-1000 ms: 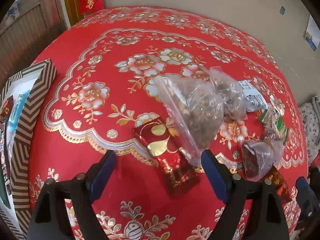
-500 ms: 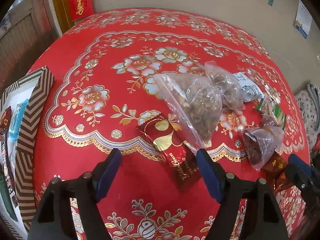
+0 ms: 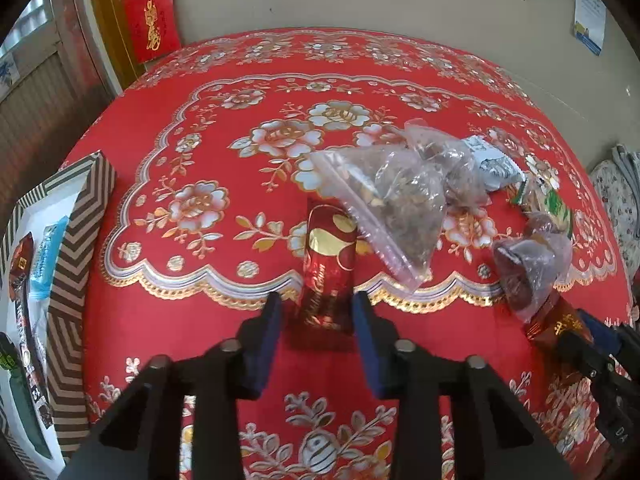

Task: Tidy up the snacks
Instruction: 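Grasp the red Golden Crown candy with left tool while right tool grasps brown candy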

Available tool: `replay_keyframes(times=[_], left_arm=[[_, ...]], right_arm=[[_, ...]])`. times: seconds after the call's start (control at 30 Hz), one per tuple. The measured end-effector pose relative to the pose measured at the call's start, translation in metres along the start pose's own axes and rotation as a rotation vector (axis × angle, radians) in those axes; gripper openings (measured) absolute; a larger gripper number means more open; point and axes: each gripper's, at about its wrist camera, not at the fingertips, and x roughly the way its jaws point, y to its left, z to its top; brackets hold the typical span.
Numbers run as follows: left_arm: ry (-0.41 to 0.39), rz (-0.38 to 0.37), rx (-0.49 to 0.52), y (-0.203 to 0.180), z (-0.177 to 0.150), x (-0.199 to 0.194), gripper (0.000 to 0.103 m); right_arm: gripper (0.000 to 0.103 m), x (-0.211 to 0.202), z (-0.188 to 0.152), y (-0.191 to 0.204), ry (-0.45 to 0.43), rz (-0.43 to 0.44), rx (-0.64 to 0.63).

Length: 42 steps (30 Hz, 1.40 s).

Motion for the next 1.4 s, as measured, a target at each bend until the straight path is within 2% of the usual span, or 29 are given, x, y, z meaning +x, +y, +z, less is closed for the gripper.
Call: replay_keyframes(times=[0.3,0.43,0.5,0.57,0.6,0.63,0.67,1.03,1.4], left_arm=[[0.02,-0.024,0.008,0.006,0.0,-0.002,0.036],[0.023,0.008,0.006,0.006,0.003,0.001,0.054],[0.014,0.013,0.003,0.006,0.003,0.003,0.055],[-0.004,0.022,0.019,0.004,0.002,0.002,0.055],[-0.011,0.019,0.029,0.003,0.001,0.002,0.05],[-0.015,-0.004,0.035,0.003,0.0,0.001,0.037],[-0.017,-0.003,0.04,0.003,-0.001,0.0,0.035],[-0.072,-0.046,0.021,0.023,-0.02,-0.032,0.033],[-0.138,0.013,-0.012,0.058,-0.039,-0.059,0.033]], right_arm=[[0.036,0.002,-0.004,0.006,0.049,-0.008,-0.042],[0.039,0.005,-0.005,0.011,0.086,-0.025,-0.069],[0.039,0.005,-0.006,0.013,0.082,-0.028,-0.079],[0.037,0.006,-0.008,0.015,0.077,-0.035,-0.094],[0.037,0.005,-0.009,0.016,0.07,-0.045,-0.1],[0.034,0.005,-0.011,0.018,0.063,-0.05,-0.105],[0.034,0.004,-0.013,0.019,0.057,-0.054,-0.106],[0.034,-0.015,-0.014,0.04,0.003,0.013,-0.087],[0.034,-0.009,-0.005,0.091,-0.011,0.071,-0.143]])
